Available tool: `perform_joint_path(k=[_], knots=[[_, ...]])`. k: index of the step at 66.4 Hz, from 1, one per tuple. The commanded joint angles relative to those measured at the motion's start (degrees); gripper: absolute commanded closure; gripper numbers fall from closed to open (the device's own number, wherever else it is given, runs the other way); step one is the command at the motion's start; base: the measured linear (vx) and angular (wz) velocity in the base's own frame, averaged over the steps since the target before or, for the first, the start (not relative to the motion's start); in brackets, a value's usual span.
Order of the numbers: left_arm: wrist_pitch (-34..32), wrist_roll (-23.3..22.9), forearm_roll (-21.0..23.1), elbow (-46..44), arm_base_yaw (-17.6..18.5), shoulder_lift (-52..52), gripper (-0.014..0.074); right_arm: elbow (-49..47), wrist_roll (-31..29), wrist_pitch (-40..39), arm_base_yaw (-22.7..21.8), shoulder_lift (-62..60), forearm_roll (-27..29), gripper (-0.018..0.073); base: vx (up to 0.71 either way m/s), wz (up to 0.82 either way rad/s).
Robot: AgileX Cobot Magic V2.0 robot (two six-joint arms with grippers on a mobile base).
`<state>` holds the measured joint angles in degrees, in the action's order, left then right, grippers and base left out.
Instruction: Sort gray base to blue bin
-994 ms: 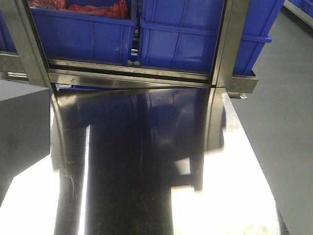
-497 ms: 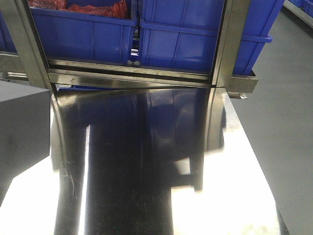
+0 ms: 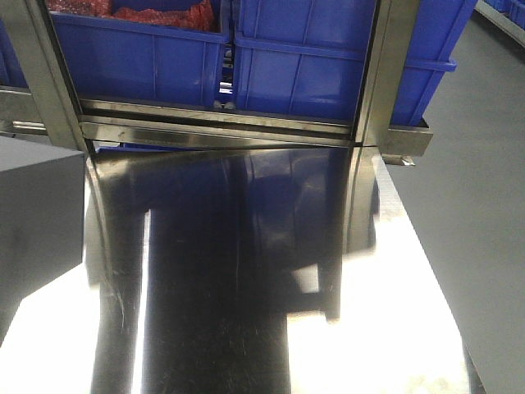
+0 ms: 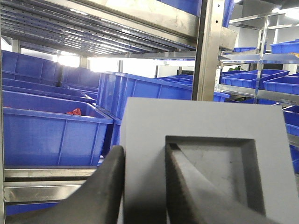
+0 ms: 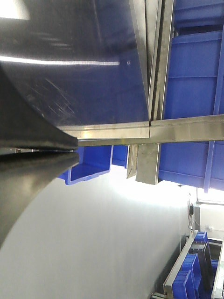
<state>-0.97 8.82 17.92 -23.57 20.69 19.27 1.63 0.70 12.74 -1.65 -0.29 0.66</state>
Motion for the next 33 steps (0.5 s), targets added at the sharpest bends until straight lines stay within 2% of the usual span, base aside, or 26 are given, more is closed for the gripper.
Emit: perform_joint_path(k=[1, 33], knots=[[-5.89, -0.77, 0.66, -1.56, 0.26, 0.49, 0.0603, 0.07, -0.70, -4.14, -0.15, 1.03, -0.26, 0.0564, 0.00, 0.00], [-5.89, -0.77, 0.66, -1.56, 0.26, 0.49, 0.0603, 0.07, -0.70, -4.14, -0.15, 1.03, -0.26, 0.0564, 0.00, 0.00]])
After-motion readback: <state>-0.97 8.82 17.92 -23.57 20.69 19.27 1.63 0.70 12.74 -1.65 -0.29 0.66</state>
